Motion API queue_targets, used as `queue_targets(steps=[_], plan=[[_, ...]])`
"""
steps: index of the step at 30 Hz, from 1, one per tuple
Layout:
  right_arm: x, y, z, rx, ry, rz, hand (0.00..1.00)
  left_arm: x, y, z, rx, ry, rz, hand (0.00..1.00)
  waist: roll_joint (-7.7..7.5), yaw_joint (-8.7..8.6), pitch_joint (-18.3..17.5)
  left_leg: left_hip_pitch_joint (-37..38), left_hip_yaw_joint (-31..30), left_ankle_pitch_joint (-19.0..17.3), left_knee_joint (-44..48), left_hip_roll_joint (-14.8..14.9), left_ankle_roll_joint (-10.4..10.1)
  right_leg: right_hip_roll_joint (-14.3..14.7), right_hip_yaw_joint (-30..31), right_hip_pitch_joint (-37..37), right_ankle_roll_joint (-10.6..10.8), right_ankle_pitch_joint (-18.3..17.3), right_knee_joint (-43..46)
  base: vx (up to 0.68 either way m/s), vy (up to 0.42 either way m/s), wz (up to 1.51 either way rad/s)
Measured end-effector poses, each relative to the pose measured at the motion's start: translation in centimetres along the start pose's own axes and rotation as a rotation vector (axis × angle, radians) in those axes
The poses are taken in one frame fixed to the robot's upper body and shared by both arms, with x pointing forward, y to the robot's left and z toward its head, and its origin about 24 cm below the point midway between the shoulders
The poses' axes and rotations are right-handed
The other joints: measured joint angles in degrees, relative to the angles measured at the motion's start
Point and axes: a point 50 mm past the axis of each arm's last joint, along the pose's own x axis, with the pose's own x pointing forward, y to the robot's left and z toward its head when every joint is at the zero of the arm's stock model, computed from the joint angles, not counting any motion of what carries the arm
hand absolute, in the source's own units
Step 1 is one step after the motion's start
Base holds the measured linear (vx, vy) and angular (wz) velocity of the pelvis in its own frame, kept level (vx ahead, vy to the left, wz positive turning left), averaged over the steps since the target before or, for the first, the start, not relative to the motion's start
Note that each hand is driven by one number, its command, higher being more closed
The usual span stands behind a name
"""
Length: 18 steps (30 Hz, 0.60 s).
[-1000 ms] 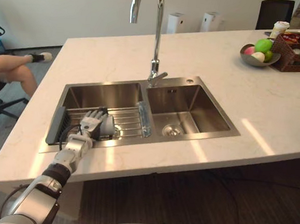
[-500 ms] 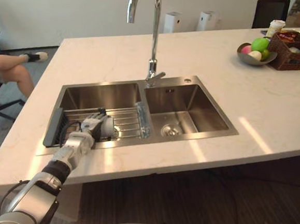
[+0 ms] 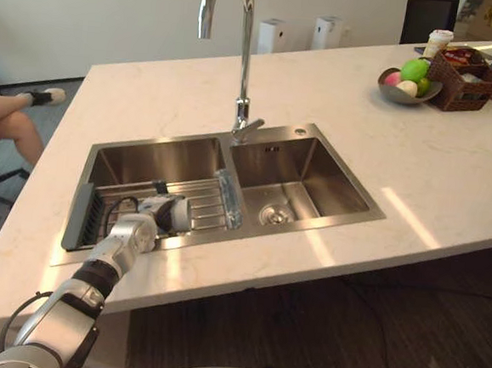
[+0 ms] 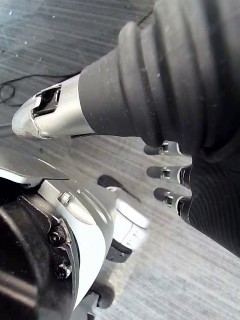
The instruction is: Walk over to the sink, pick up the cup, carry it to the dishwasher, place the cup inside the dishwasher, then close the dishwasher door
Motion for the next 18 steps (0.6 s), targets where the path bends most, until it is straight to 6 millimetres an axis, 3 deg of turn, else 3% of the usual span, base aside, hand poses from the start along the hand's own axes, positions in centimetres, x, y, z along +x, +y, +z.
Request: queue_targets(steps=[8, 13, 18], plan=[[0.0, 0.2, 0.2, -0.017, -0.005, 0.011, 0.0, 0.0, 0.3, 0.5, 0.026, -0.04, 0.069, 1.0, 0.03, -0.04, 0.28, -0.14, -0.01, -0.17, -0.02, 0.03, -0.02, -0.02, -0.1, -0.1, 0.21, -0.26, 0.0, -0.01, -0.005, 0.0], [0.1, 0.2, 0.2, -0.018, -0.005, 0.016, 0.0, -0.6, 1.3, 1.5, 0.067, -0.15, 0.325, 1.0, 0.05, 0.11, 0.57, -0.48, -1.11, 0.09, -0.03, -0.17, 0.53, -0.4, -1.54, 0.13, 0.08, -0.48, 0.01, 0.02, -0.007, 0.12], [0.1, 0.5, 0.2, -0.024, -0.001, 0.034, 0.0, -2.3, 2.3, 1.8, -0.04, -0.17, 0.673, 1.0, -0.42, 0.34, 1.52, -0.38, -3.59, 0.14, -0.02, -0.21, 0.66, -0.69, -4.18, 1.58, 0.08, -1.3, 0.38, 0.04, -0.009, 0.26]])
